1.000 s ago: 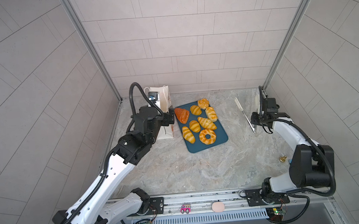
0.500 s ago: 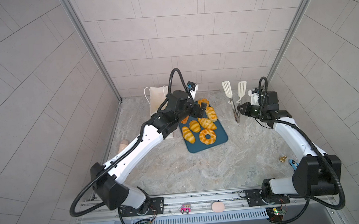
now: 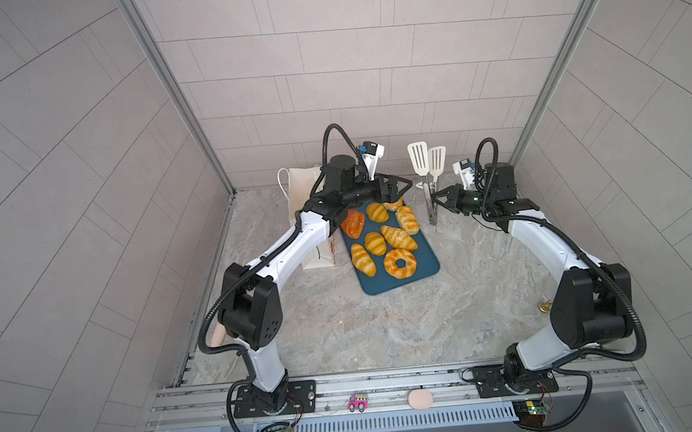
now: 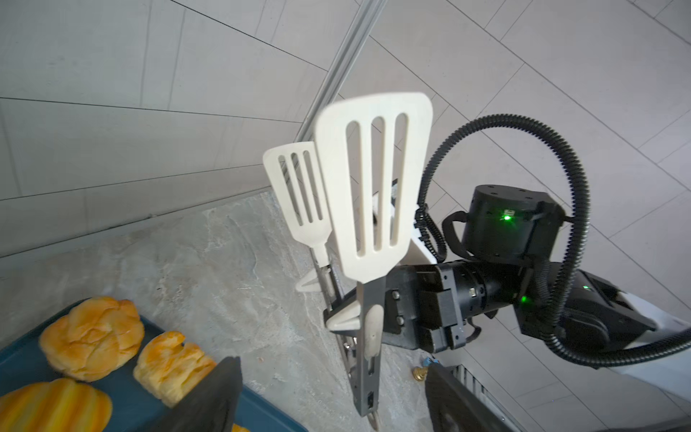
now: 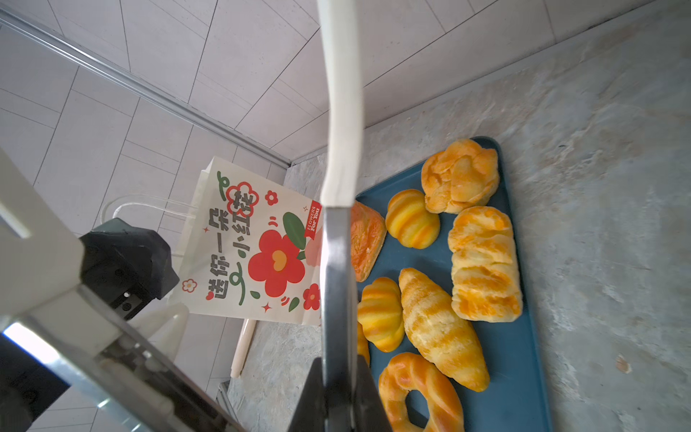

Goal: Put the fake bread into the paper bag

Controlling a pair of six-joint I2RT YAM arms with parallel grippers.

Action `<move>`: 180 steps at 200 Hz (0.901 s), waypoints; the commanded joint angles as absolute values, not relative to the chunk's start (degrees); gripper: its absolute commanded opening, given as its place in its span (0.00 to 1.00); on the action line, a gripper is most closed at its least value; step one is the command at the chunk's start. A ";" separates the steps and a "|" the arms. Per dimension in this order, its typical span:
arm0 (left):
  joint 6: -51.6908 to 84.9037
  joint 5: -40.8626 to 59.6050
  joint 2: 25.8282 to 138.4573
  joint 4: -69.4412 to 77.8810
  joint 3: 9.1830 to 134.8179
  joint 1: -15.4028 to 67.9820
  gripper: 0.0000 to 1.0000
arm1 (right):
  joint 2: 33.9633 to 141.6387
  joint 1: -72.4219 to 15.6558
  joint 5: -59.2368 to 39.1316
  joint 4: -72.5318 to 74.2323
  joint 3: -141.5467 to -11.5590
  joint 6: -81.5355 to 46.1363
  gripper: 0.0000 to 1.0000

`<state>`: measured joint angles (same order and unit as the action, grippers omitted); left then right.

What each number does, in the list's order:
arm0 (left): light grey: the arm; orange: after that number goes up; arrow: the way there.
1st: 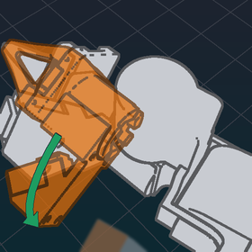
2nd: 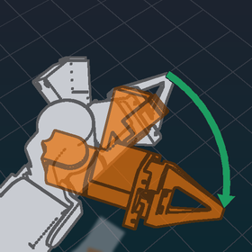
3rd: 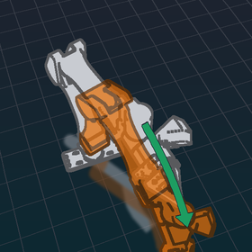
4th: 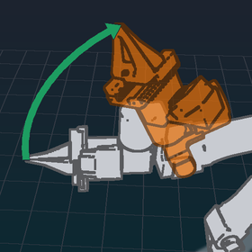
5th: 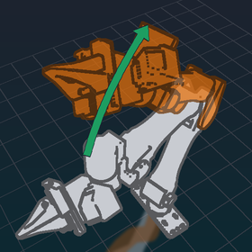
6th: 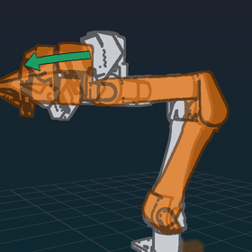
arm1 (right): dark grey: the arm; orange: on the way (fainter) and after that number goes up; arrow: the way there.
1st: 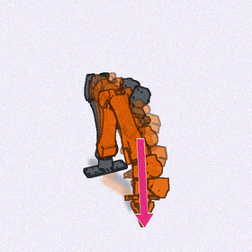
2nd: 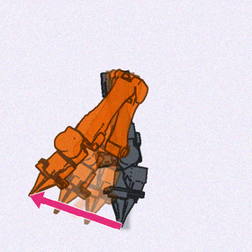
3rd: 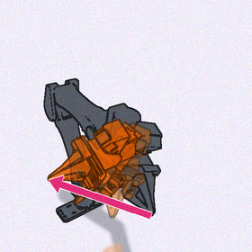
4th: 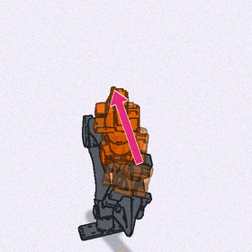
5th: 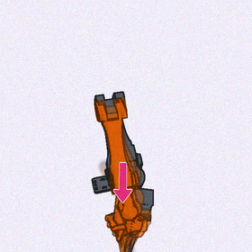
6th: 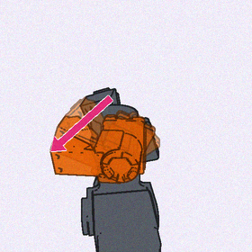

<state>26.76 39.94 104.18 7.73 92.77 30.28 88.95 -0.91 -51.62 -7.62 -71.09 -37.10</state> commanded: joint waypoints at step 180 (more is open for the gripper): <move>38.13 52.29 115.04 22.62 106.38 29.45 0.54 | 95.24 -4.80 -57.29 -4.25 -82.73 -42.98 0.00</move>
<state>36.82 49.95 114.76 20.12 104.68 29.63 94.96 -4.23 -55.75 -4.89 -80.84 -42.72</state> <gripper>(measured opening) 0.539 0.112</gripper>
